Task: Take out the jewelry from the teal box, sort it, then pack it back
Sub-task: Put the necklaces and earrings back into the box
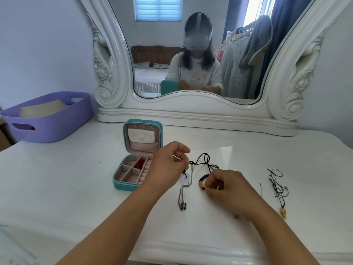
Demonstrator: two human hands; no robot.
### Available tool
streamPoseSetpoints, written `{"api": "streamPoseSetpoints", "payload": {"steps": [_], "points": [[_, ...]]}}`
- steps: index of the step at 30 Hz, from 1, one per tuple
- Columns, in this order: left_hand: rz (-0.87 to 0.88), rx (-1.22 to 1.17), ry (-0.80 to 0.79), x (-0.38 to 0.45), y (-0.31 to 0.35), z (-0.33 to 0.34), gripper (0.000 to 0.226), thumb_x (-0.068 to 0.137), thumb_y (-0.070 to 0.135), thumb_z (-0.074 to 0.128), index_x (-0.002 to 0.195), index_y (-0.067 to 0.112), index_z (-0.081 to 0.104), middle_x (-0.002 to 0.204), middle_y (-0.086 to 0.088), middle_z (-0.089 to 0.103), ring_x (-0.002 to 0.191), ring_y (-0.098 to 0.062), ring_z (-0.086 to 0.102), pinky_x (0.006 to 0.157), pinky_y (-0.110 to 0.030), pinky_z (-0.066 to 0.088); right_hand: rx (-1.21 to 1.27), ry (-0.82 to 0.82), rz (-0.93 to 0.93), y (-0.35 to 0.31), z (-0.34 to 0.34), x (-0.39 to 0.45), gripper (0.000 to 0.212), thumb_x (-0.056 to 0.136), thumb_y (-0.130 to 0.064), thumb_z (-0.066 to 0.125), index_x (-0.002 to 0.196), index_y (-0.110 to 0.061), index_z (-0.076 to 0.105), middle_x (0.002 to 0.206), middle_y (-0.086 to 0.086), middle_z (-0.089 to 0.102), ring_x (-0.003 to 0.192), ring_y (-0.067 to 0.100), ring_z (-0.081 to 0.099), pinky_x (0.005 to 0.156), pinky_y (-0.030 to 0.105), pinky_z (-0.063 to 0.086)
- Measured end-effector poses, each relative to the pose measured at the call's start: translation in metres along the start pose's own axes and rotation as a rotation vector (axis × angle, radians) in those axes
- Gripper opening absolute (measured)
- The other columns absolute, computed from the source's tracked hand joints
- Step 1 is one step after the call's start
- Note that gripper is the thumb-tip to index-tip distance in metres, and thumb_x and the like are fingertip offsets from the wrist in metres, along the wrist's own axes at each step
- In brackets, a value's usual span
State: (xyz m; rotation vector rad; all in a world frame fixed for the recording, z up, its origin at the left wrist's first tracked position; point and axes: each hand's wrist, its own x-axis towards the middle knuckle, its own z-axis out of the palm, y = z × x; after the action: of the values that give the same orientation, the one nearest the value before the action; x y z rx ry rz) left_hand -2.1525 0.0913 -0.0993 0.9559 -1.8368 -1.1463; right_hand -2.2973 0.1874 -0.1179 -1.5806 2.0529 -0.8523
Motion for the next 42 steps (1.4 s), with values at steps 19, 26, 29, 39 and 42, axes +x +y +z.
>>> {"api": "streamPoseSetpoints", "payload": {"steps": [19, 26, 29, 39, 42], "points": [[0.012, -0.206, 0.435, 0.012, 0.005, -0.076, 0.023, 0.074, 0.005, 0.071, 0.083, 0.025, 0.064, 0.091, 0.000, 0.070, 0.086, -0.022, 0.069, 0.072, -0.037, 0.059, 0.679, 0.038, -0.101, -0.078, 0.015, 0.052, 0.011, 0.084, -0.002, 0.059, 0.082, -0.010, 0.066, 0.063, 0.004, 0.064, 0.047, 0.012, 0.051, 0.048, 0.019, 0.044], [-0.014, -0.277, 0.359, 0.005, -0.006, -0.088, 0.022, 0.078, 0.002, 0.068, 0.093, 0.018, 0.067, 0.090, -0.001, 0.073, 0.080, -0.012, 0.070, 0.071, -0.025, 0.059, 1.041, -0.175, -0.150, -0.123, 0.046, 0.060, 0.029, 0.096, -0.011, 0.039, 0.084, -0.006, 0.066, 0.069, 0.009, 0.065, 0.051, 0.014, 0.059, 0.051, 0.020, 0.050], [-0.076, -0.230, 0.390, 0.004, -0.019, -0.100, 0.020, 0.078, 0.002, 0.066, 0.086, 0.021, 0.067, 0.084, 0.000, 0.072, 0.074, -0.012, 0.068, 0.068, -0.023, 0.057, 1.159, -0.190, -0.045, -0.127, 0.065, 0.066, 0.030, 0.096, -0.012, 0.038, 0.086, -0.004, 0.065, 0.069, 0.010, 0.066, 0.052, 0.013, 0.061, 0.053, 0.021, 0.052], [-0.069, -0.021, 0.290, -0.014, -0.059, -0.104, 0.018, 0.077, 0.000, 0.066, 0.078, 0.017, 0.072, 0.073, 0.008, 0.072, 0.063, 0.003, 0.064, 0.061, -0.008, 0.048, 0.913, -0.125, 0.184, -0.121, 0.098, 0.069, 0.025, 0.095, -0.015, 0.042, 0.086, -0.003, 0.062, 0.072, 0.013, 0.066, 0.057, 0.018, 0.061, 0.056, 0.023, 0.052], [0.012, 0.165, 0.285, -0.020, -0.063, -0.104, 0.017, 0.076, 0.003, 0.066, 0.081, 0.016, 0.075, 0.070, 0.021, 0.063, 0.069, 0.015, 0.058, 0.064, 0.001, 0.040, 0.655, -0.128, 0.114, -0.119, 0.097, 0.066, 0.028, 0.095, -0.023, 0.045, 0.087, -0.007, 0.066, 0.064, 0.004, 0.063, 0.051, 0.009, 0.056, 0.057, 0.025, 0.046]]}}
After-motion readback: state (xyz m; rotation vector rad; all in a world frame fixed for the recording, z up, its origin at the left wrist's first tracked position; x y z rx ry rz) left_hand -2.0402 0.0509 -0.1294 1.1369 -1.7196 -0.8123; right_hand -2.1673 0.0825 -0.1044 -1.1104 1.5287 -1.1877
